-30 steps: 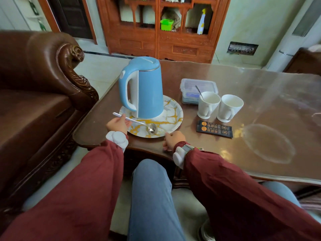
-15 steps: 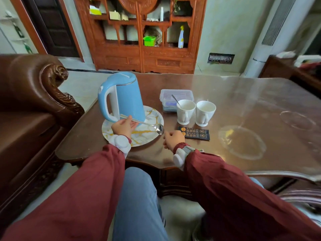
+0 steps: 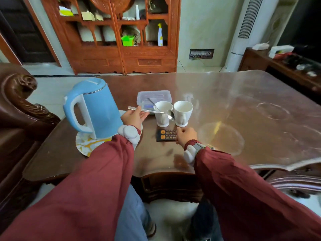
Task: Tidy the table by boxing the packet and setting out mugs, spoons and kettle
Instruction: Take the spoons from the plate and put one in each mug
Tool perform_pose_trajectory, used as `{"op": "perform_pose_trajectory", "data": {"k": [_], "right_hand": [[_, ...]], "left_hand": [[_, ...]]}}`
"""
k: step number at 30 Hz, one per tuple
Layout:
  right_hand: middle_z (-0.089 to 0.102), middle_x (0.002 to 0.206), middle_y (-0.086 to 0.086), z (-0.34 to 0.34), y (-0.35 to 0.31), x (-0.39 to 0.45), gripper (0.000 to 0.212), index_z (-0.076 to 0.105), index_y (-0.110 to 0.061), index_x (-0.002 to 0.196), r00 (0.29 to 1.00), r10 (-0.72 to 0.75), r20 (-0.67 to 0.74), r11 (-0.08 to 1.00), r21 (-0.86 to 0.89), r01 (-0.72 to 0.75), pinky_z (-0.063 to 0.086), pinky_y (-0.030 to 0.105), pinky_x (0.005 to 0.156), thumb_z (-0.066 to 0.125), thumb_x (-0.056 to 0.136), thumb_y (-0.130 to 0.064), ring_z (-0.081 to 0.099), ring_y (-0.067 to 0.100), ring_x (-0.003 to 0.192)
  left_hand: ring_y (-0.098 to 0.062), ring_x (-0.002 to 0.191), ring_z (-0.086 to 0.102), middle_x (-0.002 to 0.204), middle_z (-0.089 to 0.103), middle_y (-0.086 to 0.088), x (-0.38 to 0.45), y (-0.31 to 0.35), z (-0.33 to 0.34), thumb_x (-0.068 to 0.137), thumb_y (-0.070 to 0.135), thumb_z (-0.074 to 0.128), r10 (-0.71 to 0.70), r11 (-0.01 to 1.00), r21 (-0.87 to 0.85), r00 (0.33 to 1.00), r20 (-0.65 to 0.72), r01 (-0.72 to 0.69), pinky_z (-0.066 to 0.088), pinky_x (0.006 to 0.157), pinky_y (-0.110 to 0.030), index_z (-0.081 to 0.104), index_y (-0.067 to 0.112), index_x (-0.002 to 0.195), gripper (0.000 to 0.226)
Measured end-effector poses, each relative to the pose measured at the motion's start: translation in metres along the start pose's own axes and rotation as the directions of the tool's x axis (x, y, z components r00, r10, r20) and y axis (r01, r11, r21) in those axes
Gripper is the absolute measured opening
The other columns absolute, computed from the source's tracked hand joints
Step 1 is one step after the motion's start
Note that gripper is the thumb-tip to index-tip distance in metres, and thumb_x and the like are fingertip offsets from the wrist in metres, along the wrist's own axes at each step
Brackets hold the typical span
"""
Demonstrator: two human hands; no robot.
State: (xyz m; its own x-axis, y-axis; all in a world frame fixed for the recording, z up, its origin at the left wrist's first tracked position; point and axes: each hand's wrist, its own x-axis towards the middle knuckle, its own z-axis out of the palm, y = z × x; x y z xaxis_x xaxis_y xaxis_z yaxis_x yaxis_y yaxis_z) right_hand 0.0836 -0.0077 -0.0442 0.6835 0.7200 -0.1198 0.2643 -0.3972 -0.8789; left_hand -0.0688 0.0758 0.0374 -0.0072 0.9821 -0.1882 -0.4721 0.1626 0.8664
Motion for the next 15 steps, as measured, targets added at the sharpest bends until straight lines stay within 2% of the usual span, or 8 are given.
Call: {"op": "perform_pose_trajectory", "data": {"k": [2, 4, 6, 8, 11, 13, 15], "right_hand": [[0.069, 0.07, 0.015, -0.012, 0.002, 0.01, 0.035, 0.059, -0.011, 0.063, 0.998, -0.042, -0.039, 0.993, -0.116, 0.038, 0.052, 0.035, 0.066, 0.047, 0.087, -0.033, 0.063, 0.03, 0.066], [0.071, 0.089, 0.012, -0.017, 0.003, 0.013, 0.027, 0.058, -0.013, 0.089, 0.992, -0.095, -0.081, 0.98, -0.183, 0.079, 0.05, 0.035, 0.074, 0.05, 0.086, -0.039, 0.064, 0.03, 0.084], [0.067, 0.103, 0.008, -0.02, 0.001, 0.013, 0.035, 0.049, -0.014, 0.107, 0.986, -0.126, -0.113, 0.981, -0.16, 0.107, 0.051, 0.04, 0.081, 0.054, 0.085, -0.041, 0.063, 0.029, 0.093], [0.059, 0.115, 0.009, -0.023, 0.001, 0.02, 0.041, 0.046, -0.014, 0.113, 0.982, -0.134, -0.135, 0.981, -0.161, 0.111, 0.05, 0.039, 0.083, 0.054, 0.085, -0.043, 0.062, 0.03, 0.098], [0.053, 0.123, 0.012, -0.023, 0.0, 0.033, 0.046, 0.048, -0.013, 0.12, 0.991, -0.118, -0.057, 0.981, -0.164, 0.107, 0.047, 0.039, 0.089, 0.055, 0.086, -0.042, 0.059, 0.031, 0.104], [0.054, 0.122, 0.015, -0.023, 0.0, 0.043, 0.044, 0.052, -0.01, 0.119, 0.994, -0.111, 0.009, 0.981, -0.158, 0.111, 0.047, 0.038, 0.091, 0.053, 0.088, -0.04, 0.059, 0.03, 0.104], [0.059, 0.117, 0.017, -0.023, 0.0, 0.048, 0.038, 0.058, -0.008, 0.112, 0.988, -0.144, 0.056, 0.971, -0.185, 0.152, 0.048, 0.037, 0.088, 0.051, 0.09, -0.038, 0.061, 0.03, 0.099]], "left_hand": [[-0.022, 0.064, 0.066, 0.062, 0.065, -0.014, 0.001, -0.005, 0.017, 0.088, -0.005, 0.057, 0.008, 1.0, 0.023, 1.0, 0.028, -0.009, 0.062, 0.066, -0.028, 0.06, -0.004, 0.076, 0.013], [-0.025, 0.07, 0.066, 0.072, 0.065, -0.015, 0.002, -0.006, 0.025, 0.088, -0.003, 0.058, 0.028, 0.999, 0.037, 0.999, 0.033, -0.03, 0.061, 0.062, -0.025, 0.061, -0.004, 0.077, 0.011], [-0.026, 0.07, 0.067, 0.068, 0.065, -0.013, 0.005, -0.006, 0.032, 0.087, -0.002, 0.06, 0.051, 0.997, 0.055, 0.998, 0.022, -0.052, 0.06, 0.063, -0.026, 0.063, -0.004, 0.078, 0.009], [-0.028, 0.069, 0.067, 0.062, 0.065, -0.011, 0.011, -0.012, 0.046, 0.086, -0.002, 0.06, 0.056, 0.994, 0.09, 0.998, 0.006, -0.057, 0.061, 0.067, -0.03, 0.063, -0.004, 0.074, 0.012], [-0.024, 0.062, 0.067, 0.064, 0.064, -0.012, 0.015, -0.017, 0.06, 0.086, -0.002, 0.06, 0.069, 0.988, 0.137, 0.997, -0.018, -0.066, 0.06, 0.074, -0.036, 0.06, 0.001, 0.064, 0.023], [-0.024, 0.063, 0.067, 0.068, 0.065, -0.011, 0.019, -0.024, 0.071, 0.086, 0.0, 0.061, 0.081, 0.981, 0.18, 0.996, -0.026, -0.075, 0.06, 0.073, -0.035, 0.064, -0.002, 0.069, 0.018], [-0.023, 0.064, 0.067, 0.069, 0.066, -0.01, 0.022, -0.031, 0.077, 0.086, 0.003, 0.062, 0.113, 0.965, 0.241, 0.993, -0.024, -0.104, 0.061, 0.065, -0.028, 0.069, -0.006, 0.082, 0.012]]}}
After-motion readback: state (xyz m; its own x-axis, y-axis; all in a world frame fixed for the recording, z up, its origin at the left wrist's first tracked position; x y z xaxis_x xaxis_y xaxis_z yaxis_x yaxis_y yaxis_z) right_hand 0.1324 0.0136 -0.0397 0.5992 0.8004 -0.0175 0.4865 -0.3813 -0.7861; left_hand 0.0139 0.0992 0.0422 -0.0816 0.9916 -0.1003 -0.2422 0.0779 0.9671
